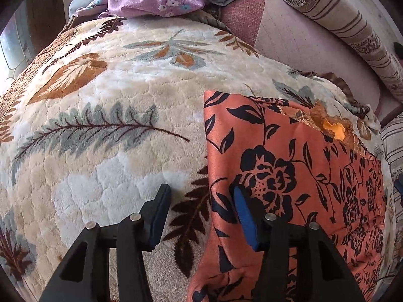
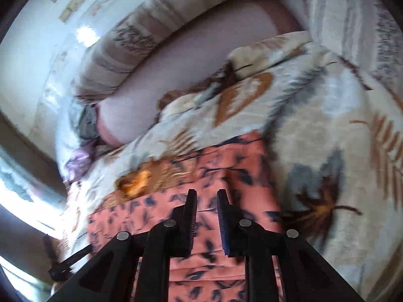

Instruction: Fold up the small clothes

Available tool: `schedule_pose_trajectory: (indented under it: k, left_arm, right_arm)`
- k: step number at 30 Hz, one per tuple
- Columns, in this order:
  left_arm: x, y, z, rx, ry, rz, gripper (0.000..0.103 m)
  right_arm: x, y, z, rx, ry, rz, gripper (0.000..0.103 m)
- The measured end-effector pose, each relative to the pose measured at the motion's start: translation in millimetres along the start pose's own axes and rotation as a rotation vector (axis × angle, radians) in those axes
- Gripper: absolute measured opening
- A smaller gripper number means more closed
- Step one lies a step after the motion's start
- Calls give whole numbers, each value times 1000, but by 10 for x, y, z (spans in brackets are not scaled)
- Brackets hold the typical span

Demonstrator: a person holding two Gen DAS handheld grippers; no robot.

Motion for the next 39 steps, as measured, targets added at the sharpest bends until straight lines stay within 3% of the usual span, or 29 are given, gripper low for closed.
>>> schedule_pose_trajectory:
  k: [1, 2, 3, 4, 5, 6, 8, 11, 12, 13, 16, 22, 25, 27, 29, 31, 32, 34, 36, 37, 39]
  left_arm:
    - [27, 27, 16, -27, 19, 7, 54]
    - [73, 47, 49, -63, 39, 15, 54]
    - [116, 87, 78, -100, 57, 28, 54]
    - [159, 123, 118, -128, 66, 40, 54]
    - [204, 143, 162, -161, 73, 47, 54]
    - [244, 135, 211, -189, 76, 43, 54]
    - [312, 28, 264, -220, 94, 13, 54]
    - [411, -250, 191, -207, 174, -41, 53]
    - [436, -300, 160, -211, 194, -47, 45]
    - [468, -329, 138, -189, 181, -44, 22]
    - [515, -376, 99, -134, 132, -52, 9]
    - [602, -429, 81, -68, 45, -17, 10]
    - [626, -302, 31, -29, 57, 20, 12]
    - [539, -114, 64, -71, 46, 28, 14]
    - [380, 119, 154, -153, 21, 39, 23]
    - [190, 329, 229, -195, -20, 73, 50]
    - [107, 376, 252, -213, -36, 83, 52]
    - [-55, 269, 241, -168, -74, 39, 48]
    - [-164, -27, 64, -58, -64, -41, 33]
    - [-148, -19, 37, -88, -42, -22, 33]
    - [-107, 112, 12, -74, -15, -6, 32]
  right_arm:
    - [-2, -107, -78, 62, 0, -23, 46]
    - [3, -208, -51, 65, -3, -31, 73]
    - [-3, -329, 52, 41, -28, -44, 82]
    - [-27, -447, 241, -4, -84, -63, 83]
    - [-68, -527, 413, -32, -145, -67, 80]
    - [-93, -549, 452, 4, -168, -42, 79]
    - [-121, -527, 394, 1, -114, -20, 80]
    - [-151, -576, 330, -35, -16, -33, 81]
    - [-158, -563, 331, -29, -20, -29, 81]
    - [-131, -542, 344, -18, -34, -25, 81]
    - [-154, -505, 364, -4, -35, -20, 81]
    - [-196, -482, 338, -12, 5, -4, 81]
    - [-164, -443, 337, -24, -44, -30, 80]
    - [-146, -322, 233, -33, -58, -42, 81]
    - [-187, -203, 51, 23, -9, -36, 81]
    - [-326, -178, -2, 71, -21, -64, 81]
    - [-410, -212, 12, 95, -29, -87, 81]
    - [-550, -327, 192, 60, -41, -121, 79]
    - [-507, -287, 243, 72, -88, -79, 77]
    - [-487, -252, 211, 52, -105, -82, 77]
    - [-451, -140, 54, 26, -60, -72, 79]
Point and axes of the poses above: each gripper's, at about its wrist camera, not at the fingertips, and y roughly against the way its jaws point, z to its right, x to its top, the point moved 9 cm from there along -y, roughly the way its jaws point, and after that the axes turned 6 degrees about y, right-handed, at the moved point
